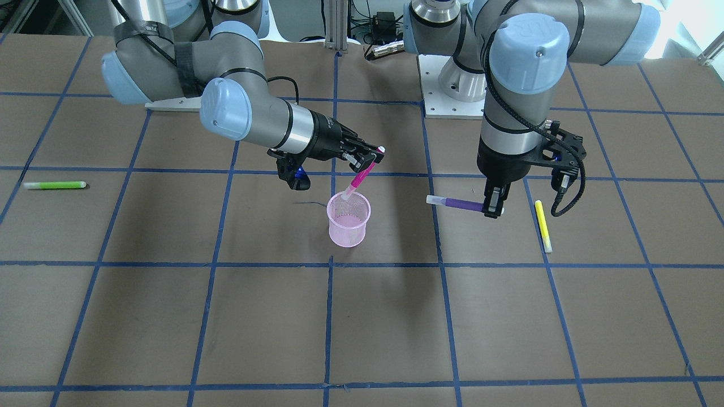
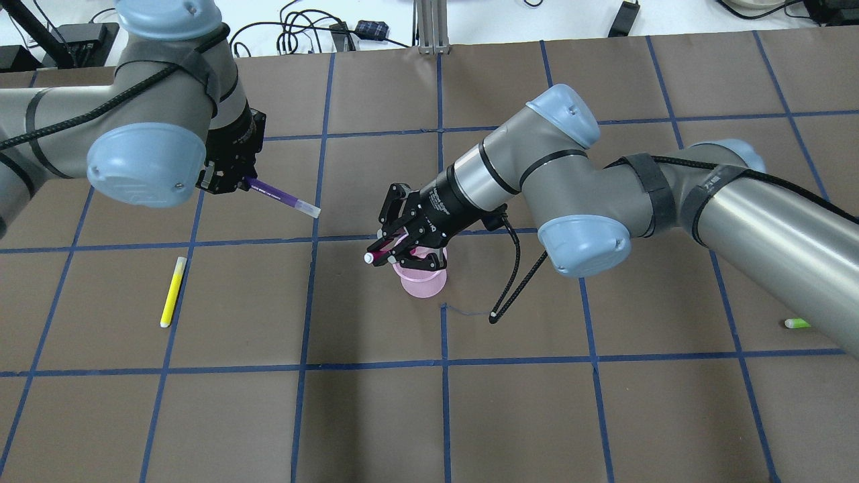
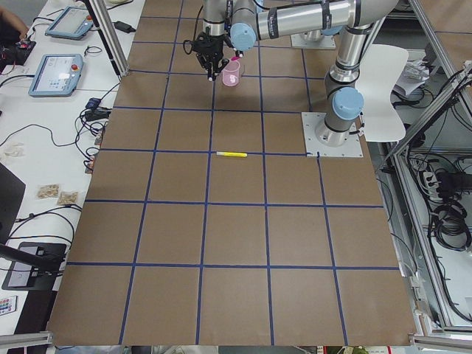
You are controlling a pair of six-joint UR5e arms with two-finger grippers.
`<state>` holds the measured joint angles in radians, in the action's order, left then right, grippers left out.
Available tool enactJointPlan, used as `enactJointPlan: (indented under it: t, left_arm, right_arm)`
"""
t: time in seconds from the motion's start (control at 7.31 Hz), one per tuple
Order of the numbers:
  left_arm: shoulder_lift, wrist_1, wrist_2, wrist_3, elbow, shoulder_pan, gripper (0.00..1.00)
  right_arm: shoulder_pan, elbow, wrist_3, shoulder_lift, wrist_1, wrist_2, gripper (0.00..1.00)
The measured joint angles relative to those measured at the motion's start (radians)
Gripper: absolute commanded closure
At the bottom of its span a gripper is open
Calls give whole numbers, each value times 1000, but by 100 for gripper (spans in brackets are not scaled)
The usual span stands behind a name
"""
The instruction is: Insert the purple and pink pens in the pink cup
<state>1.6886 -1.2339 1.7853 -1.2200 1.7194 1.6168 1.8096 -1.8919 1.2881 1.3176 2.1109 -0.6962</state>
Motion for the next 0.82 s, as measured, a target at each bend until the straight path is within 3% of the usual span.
enactJointPlan:
  t: [0.14, 0.27, 0.55, 0.68, 0.82]
  left_arm:
    - [0, 0, 0, 0, -1, 0, 100]
    - [-1, 1, 0, 0, -1, 0, 100]
    - [-1, 1, 10, 0, -1, 0, 100]
    - [0, 1, 16, -1, -1, 0, 100]
    - [1, 1, 18, -1, 0, 1, 100]
  right_arm:
    - [0, 4, 4, -17, 2, -2, 100]
    - [0, 4, 5, -25, 2, -2, 94]
    - [0, 4, 4, -32, 1, -6, 30]
    - [-4, 7, -2, -33, -1, -39, 10]
    - [-20, 13, -10, -28, -3, -90, 0]
